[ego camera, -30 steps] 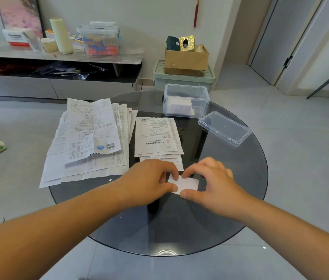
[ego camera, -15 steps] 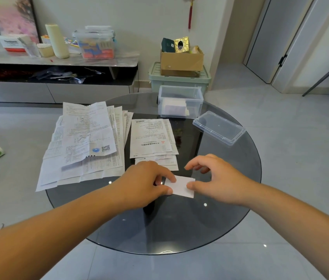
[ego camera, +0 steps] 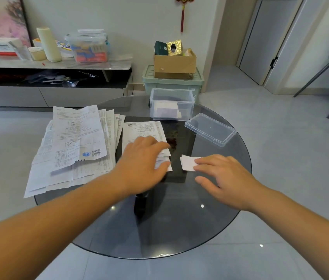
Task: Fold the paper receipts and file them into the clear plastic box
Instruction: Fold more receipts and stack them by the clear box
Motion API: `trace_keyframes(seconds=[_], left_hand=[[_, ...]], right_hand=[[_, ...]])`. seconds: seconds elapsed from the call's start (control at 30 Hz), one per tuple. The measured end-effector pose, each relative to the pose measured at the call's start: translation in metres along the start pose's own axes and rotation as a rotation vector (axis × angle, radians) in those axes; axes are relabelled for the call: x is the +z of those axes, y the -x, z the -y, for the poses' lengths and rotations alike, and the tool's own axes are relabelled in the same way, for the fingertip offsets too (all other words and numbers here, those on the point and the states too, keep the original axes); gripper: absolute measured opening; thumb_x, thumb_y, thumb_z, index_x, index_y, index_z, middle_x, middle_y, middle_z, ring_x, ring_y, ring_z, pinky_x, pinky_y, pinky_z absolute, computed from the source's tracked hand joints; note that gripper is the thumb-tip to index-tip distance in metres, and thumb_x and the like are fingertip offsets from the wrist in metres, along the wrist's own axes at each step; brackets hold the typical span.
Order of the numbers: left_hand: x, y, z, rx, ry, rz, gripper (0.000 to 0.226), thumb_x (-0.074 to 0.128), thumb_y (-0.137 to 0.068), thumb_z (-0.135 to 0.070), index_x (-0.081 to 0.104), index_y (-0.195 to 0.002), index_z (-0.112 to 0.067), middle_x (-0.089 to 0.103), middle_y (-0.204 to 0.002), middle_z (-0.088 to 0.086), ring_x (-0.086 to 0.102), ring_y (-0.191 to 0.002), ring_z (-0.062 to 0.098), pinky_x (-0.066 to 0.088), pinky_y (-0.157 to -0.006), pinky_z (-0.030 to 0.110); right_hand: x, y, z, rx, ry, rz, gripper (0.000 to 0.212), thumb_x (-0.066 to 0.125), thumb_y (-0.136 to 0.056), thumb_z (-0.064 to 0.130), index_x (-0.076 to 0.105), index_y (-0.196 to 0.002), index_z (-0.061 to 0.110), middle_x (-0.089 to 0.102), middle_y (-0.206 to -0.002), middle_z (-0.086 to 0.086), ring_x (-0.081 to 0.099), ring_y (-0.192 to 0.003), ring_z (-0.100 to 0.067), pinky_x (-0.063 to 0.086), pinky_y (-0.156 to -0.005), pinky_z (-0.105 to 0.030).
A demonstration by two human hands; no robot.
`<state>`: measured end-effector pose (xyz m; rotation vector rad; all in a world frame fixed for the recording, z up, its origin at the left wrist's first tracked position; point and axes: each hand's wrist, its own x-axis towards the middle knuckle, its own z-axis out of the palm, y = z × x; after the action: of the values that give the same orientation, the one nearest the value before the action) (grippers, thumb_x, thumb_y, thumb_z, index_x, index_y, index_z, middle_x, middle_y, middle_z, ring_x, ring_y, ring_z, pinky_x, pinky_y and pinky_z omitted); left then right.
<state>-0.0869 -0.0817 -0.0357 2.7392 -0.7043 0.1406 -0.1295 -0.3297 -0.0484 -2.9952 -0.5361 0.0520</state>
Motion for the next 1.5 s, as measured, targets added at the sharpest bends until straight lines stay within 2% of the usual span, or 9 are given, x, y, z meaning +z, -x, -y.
trace_keyframes(seconds=[0.23, 0.4, 0.57, 0.7, 0.8, 0.87, 1.13, 1.33, 1.5], left_hand=[[-0.013, 0.003, 0.038, -0.099, -0.293, 0.137, 0.065, 0.028, -0.1, -0.059, 0.026, -0.154, -0.023, 0.035, -0.157, -0.001, 0.027, -0.147, 0.019, 0.004, -0.126, 0.044], [-0.006, 0.004, 0.04, -0.087, -0.303, 0.232, 0.065, 0.021, -0.103, -0.057, 0.015, -0.158, -0.023, 0.021, -0.165, -0.001, 0.016, -0.152, 0.016, -0.006, -0.125, 0.046], [-0.004, 0.002, 0.041, -0.086, -0.311, 0.228, 0.06, 0.022, -0.105, -0.052, 0.017, -0.157, -0.022, 0.023, -0.164, -0.001, 0.018, -0.151, 0.016, -0.005, -0.125, 0.047], [-0.006, -0.002, 0.046, -0.107, -0.329, 0.216, 0.059, 0.027, -0.104, -0.053, 0.022, -0.154, -0.022, 0.037, -0.156, -0.004, 0.031, -0.146, 0.016, -0.005, -0.124, 0.05], [-0.006, -0.005, 0.047, -0.113, -0.355, 0.219, 0.059, 0.029, -0.103, -0.056, 0.028, -0.152, -0.023, 0.051, -0.144, -0.005, 0.044, -0.138, 0.017, -0.008, -0.124, 0.05], [-0.007, -0.006, 0.045, -0.101, -0.347, 0.213, 0.055, 0.033, -0.102, -0.057, 0.037, -0.146, -0.025, 0.06, -0.136, -0.006, 0.052, -0.13, 0.016, -0.008, -0.124, 0.047], [-0.011, 0.0, 0.045, -0.051, -0.262, 0.144, 0.043, 0.041, -0.102, -0.054, 0.057, -0.136, -0.034, 0.064, -0.132, -0.011, 0.056, -0.123, 0.01, 0.008, -0.122, 0.032], [-0.014, 0.003, 0.055, -0.072, -0.154, 0.122, 0.043, 0.055, -0.095, -0.055, 0.063, -0.132, -0.035, 0.067, -0.128, -0.009, 0.057, -0.114, 0.015, 0.045, -0.098, 0.03], [-0.016, 0.002, 0.054, -0.041, -0.154, 0.101, 0.034, 0.052, -0.099, -0.047, 0.067, -0.127, -0.034, 0.069, -0.122, -0.009, 0.062, -0.108, 0.013, 0.05, -0.094, 0.03]], right_hand=[[0.005, -0.028, -0.006, -0.006, 0.078, 0.088, 0.093, -0.01, -0.083, 0.073, 0.015, -0.159, 0.027, 0.004, -0.166, 0.011, 0.0, -0.153, -0.007, 0.006, -0.124, -0.033], [0.004, -0.035, -0.012, 0.03, 0.024, 0.097, 0.071, 0.014, -0.098, 0.064, 0.015, -0.159, 0.029, 0.002, -0.166, 0.013, -0.004, -0.152, -0.004, 0.005, -0.125, -0.033], [0.008, -0.032, -0.014, 0.03, -0.064, 0.021, 0.077, 0.016, -0.091, 0.068, 0.017, -0.158, 0.031, 0.003, -0.165, 0.016, -0.006, -0.151, -0.002, 0.011, -0.125, -0.034], [0.006, -0.032, -0.011, -0.002, -0.147, -0.19, 0.068, 0.022, -0.097, 0.067, 0.048, -0.145, 0.026, 0.035, -0.157, 0.013, 0.018, -0.15, -0.005, 0.023, -0.122, -0.035], [0.001, -0.032, 0.006, -0.096, -0.194, -0.353, 0.052, 0.035, -0.096, 0.053, 0.068, -0.119, 0.021, 0.061, -0.133, 0.008, 0.048, -0.131, -0.014, 0.043, -0.106, -0.045], [-0.002, -0.033, 0.02, -0.156, -0.205, -0.421, 0.04, 0.042, -0.097, 0.045, 0.071, -0.109, 0.021, 0.066, -0.119, 0.009, 0.056, -0.117, -0.013, 0.048, -0.097, -0.043], [-0.003, -0.041, 0.054, -0.155, -0.318, -0.202, 0.041, 0.044, -0.102, 0.045, 0.058, -0.135, 0.027, 0.05, -0.145, 0.015, 0.037, -0.134, 0.0, 0.027, -0.108, -0.016], [0.006, -0.053, 0.06, -0.107, -0.357, -0.096, 0.046, 0.051, -0.1, 0.043, 0.048, -0.144, 0.027, 0.041, -0.153, 0.014, 0.032, -0.14, -0.003, 0.029, -0.114, -0.023], [0.006, -0.061, 0.066, -0.043, -0.373, -0.136, 0.042, 0.059, -0.098, 0.037, 0.055, -0.138, 0.024, 0.054, -0.141, 0.009, 0.047, -0.127, -0.01, 0.04, -0.107, -0.028]])
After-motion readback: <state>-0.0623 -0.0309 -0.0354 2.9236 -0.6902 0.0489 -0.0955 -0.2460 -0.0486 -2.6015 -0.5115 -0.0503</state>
